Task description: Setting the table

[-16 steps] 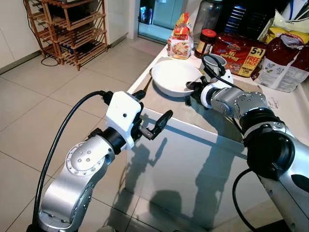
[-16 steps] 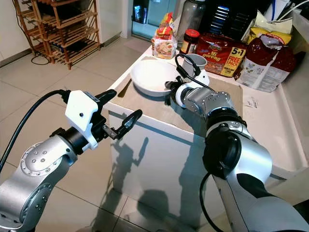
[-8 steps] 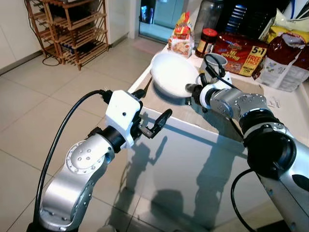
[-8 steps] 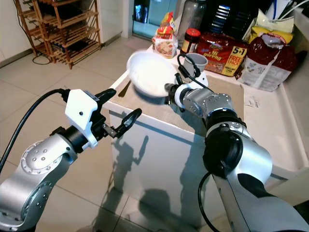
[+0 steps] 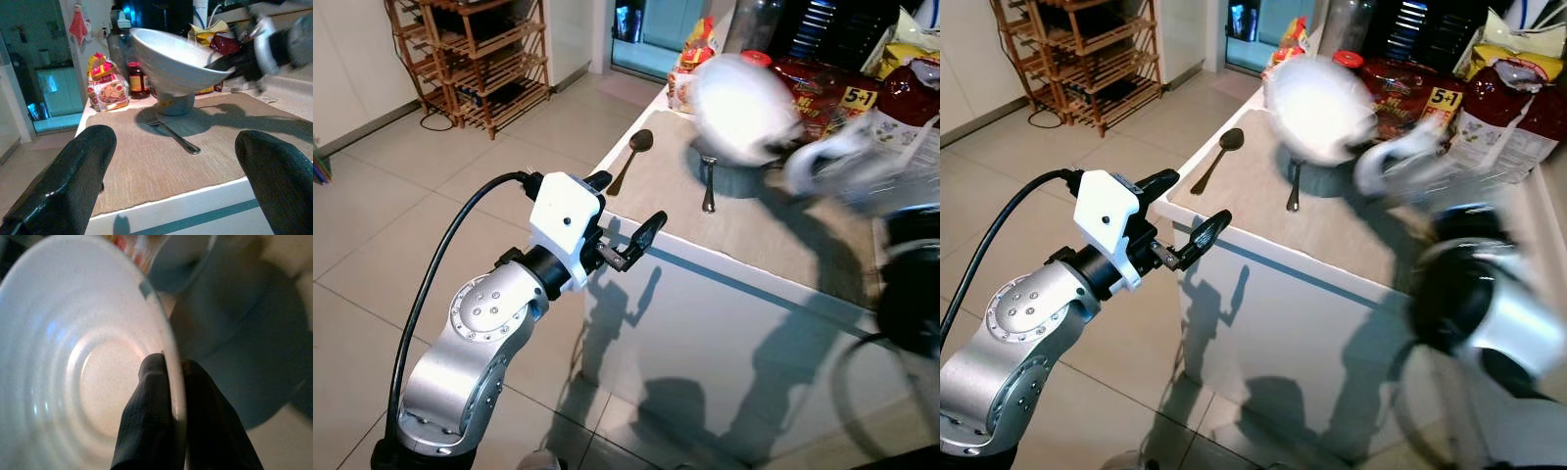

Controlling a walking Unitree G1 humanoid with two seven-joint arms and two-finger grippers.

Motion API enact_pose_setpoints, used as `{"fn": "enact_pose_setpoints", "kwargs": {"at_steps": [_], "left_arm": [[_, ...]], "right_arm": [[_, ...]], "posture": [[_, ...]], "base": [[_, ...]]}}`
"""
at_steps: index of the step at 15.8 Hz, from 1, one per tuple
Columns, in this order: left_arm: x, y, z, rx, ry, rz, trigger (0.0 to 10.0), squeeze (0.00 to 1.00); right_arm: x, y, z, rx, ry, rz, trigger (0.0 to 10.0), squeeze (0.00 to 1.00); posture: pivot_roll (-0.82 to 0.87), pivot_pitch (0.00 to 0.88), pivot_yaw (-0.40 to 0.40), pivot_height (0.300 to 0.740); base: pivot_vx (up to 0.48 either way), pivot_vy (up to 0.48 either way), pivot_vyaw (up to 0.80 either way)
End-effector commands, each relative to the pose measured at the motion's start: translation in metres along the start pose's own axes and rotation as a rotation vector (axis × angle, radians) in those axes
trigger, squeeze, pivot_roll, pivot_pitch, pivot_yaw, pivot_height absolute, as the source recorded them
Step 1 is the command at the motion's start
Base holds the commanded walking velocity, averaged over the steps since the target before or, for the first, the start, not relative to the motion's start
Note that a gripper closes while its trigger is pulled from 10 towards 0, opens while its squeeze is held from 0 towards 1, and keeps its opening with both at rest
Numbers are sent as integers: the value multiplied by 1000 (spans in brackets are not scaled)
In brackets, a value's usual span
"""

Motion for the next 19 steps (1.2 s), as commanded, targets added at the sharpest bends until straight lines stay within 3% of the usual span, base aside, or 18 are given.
{"fn": "enact_pose_setpoints", "kwargs": {"at_steps": [1,2,3,4,6,9,10,11,12,13,16,19], "left_arm": [[1,0,3,-13,-2,5,10000,0],[1,0,5,-27,-1,2,10000,0],[1,-1,7,-45,1,0,10000,0],[1,-3,9,-63,3,-1,10000,0],[2,-10,18,-112,-4,3,10000,0],[0,-11,18,-108,-3,0,10000,0],[0,-12,15,-101,-11,-4,10000,0],[1,-13,14,-99,-13,-4,10000,0],[2,-14,13,-95,-18,-1,10000,0],[3,-14,11,-87,-25,2,10000,0],[3,-13,10,-74,-26,7,10000,0],[3,-13,2,-18,-28,2,10000,0]], "right_arm": [[6,7,8,-43,98,0,0,0],[11,14,16,-109,204,-20,8627,0],[13,19,21,-127,224,-37,10000,0],[14,24,25,-141,229,-59,10000,0],[3,42,58,-239,289,-167,10000,0],[-15,49,87,-304,227,-205,10000,0],[-21,48,97,-346,205,-190,10000,408],[-22,48,99,-360,208,-187,10000,537],[-21,47,99,-368,206,-168,10000,800],[-19,46,100,-386,201,-135,10000,918],[-13,47,103,-435,223,-105,10000,1000],[10,54,99,-515,394,-26,10000,1000]], "posture": [[67,0,-93,740],[59,0,-92,740],[52,0,-92,740],[47,0,-91,740],[49,0,-101,740],[45,0,-88,740],[48,0,-87,740],[52,0,-85,740],[54,0,-86,740],[55,0,-87,740],[60,0,-94,740],[61,0,-91,740]], "base": [[0,0,0],[0,0,0],[0,0,0],[0,0,0],[0,0,0],[0,0,0],[0,0,0],[0,0,0],[0,0,0],[0,0,0],[0,0,0],[0,0,0]]}}
Point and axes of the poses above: a point about 5 cm out from each wrist's last joint towards the gripper, its own y axis pointing back from the gripper into the wrist, its own x axis along the axis of the wrist's last joint, z = x × y, the point moved 1 cm from there along -y, pointing out of the wrist towards the gripper, and after that the axes turned 14 degrees about y, right-handed, at the moved point
